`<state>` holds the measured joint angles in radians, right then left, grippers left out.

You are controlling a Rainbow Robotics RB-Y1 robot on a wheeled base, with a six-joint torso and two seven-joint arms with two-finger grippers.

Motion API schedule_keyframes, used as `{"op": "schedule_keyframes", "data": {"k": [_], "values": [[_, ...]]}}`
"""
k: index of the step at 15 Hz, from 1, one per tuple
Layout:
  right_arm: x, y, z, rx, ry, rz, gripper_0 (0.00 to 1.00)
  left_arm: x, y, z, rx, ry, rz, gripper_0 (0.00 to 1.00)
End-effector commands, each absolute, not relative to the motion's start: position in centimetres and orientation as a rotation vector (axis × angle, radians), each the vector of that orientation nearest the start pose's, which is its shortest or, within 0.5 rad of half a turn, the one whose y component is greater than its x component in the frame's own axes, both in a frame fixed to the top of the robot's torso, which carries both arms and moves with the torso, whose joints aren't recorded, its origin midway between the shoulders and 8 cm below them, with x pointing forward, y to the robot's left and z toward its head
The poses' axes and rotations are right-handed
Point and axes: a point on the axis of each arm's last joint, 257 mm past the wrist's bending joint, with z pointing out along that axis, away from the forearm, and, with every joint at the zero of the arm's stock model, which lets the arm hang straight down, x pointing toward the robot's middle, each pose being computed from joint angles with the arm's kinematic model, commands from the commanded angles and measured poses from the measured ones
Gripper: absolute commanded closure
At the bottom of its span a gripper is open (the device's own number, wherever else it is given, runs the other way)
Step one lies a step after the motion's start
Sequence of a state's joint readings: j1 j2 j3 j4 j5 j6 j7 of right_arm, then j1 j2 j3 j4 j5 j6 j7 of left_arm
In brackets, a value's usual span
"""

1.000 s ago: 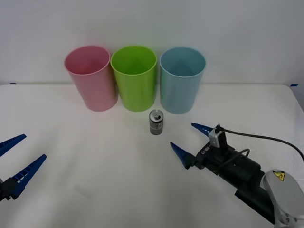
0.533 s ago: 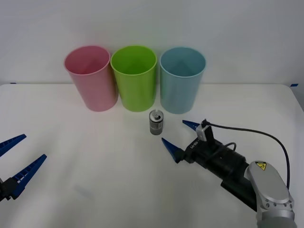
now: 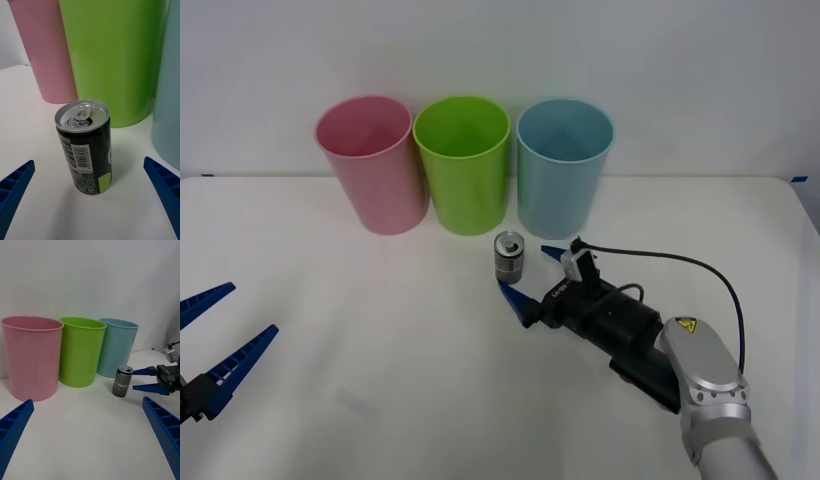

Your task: Grasp the object on the table and drop it into the matching bin: aluminum can to the light blue bin, PET bottle to the pink bin.

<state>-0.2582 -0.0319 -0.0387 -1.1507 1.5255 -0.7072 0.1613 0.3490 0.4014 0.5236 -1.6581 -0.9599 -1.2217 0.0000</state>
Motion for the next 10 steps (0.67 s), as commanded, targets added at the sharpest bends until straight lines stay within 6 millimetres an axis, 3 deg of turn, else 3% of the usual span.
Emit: {"op": "schedule_keyframes", "data": {"k": [1,5,10], "values": [[54.1,-3.1,-29.0,-0.660,1.604,0.510,0.00,34.2,33.0,-16.9,0.465,1.441,-0.567,0.00],[55.8,-1.3,-29.2,-0.660,1.623,0.496,0.00,34.2,33.0,-16.9,0.465,1.441,-0.567,0.00],[56.4,-1.1,-29.3,-0.664,1.628,0.453,0.00,34.2,33.0,-16.9,0.465,1.441,-0.567,0.00]]}}
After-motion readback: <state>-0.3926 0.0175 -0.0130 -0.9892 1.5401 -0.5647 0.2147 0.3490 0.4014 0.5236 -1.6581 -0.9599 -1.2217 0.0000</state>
